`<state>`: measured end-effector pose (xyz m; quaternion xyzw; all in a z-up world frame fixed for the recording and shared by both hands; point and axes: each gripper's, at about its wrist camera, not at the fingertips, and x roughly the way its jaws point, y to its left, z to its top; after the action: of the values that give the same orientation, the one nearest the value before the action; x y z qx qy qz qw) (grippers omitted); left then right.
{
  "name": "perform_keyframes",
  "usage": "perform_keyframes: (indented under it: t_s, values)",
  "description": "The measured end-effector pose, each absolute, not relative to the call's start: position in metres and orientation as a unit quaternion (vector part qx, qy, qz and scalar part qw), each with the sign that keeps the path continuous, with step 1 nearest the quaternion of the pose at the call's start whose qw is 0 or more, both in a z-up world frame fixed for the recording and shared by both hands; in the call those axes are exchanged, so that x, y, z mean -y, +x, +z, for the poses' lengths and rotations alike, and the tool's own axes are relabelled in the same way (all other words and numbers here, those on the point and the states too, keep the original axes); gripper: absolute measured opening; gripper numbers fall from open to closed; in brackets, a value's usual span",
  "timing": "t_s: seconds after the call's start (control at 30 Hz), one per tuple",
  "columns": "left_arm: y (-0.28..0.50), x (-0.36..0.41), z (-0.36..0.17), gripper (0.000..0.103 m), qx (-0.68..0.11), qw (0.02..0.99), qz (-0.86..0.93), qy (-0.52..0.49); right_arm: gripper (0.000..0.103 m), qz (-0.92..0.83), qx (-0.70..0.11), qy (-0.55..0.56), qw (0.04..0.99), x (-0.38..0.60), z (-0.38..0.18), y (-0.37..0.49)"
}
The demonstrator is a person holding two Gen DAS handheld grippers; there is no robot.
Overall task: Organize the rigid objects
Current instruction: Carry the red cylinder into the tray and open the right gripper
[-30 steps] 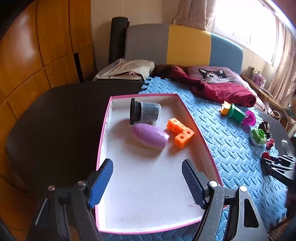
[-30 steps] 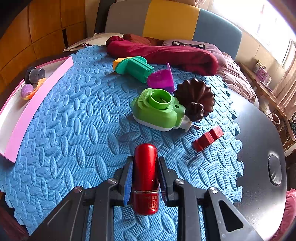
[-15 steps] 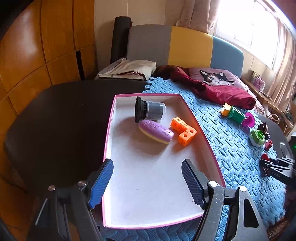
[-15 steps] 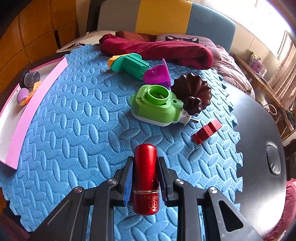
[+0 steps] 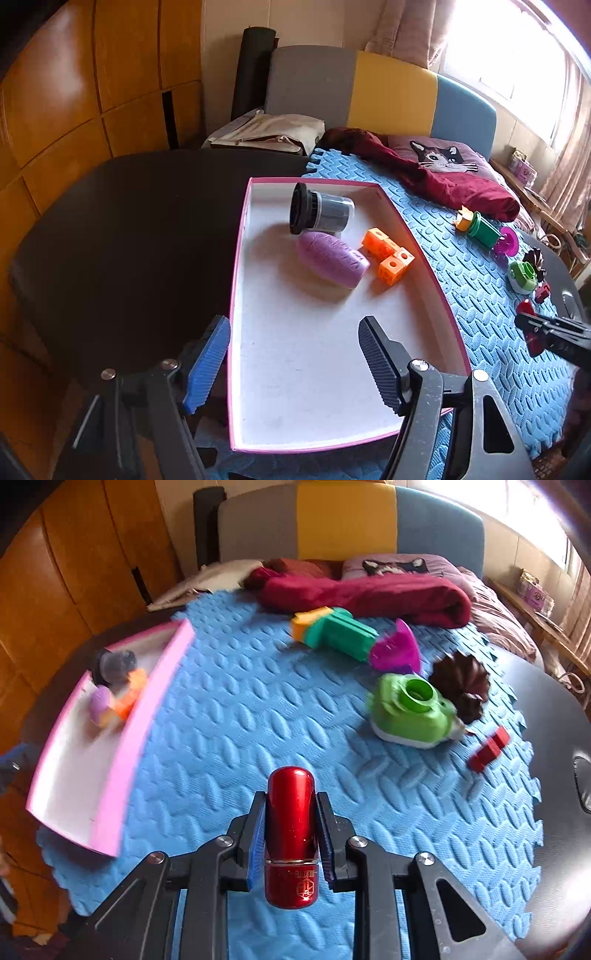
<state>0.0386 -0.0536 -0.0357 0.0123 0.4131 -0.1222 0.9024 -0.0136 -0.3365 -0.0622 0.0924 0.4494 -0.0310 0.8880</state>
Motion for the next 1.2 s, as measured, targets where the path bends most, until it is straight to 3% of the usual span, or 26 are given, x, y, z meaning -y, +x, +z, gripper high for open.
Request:
perform_keyframes:
  t_s: [0.33,0.63,0.8,0.97,1.2]
  values:
    - [0.042,0.040,-0.035,0.070,-0.411,0.905,-0.112,-0.005,0.025,0.110,-0.419,0.042,0.900,0.231,-0.017,0.024]
    - [0.046,0.029,-0.040,0.070,-0.419,0.902,-0.105,-0.013,0.025,0.128,-0.513,-0.044,0.848,0.173,-0.066,0.092]
    - [0.050,0.024,-0.043,0.070,-0.423,0.900,-0.100,-0.018,0.025,0.079,-0.497,-0.055,0.862,0.184,-0.082,0.120]
    - [0.052,0.021,-0.045,0.070,-0.424,0.901,-0.095,-0.021,0.038,0.078,-0.485,-0.021,0.871,0.193,-0.077,0.122]
    - [0.051,0.023,-0.045,0.070,-0.424,0.901,-0.092,-0.017,0.044,0.084,-0.463,-0.010,0.882,0.192,-0.070,0.104]
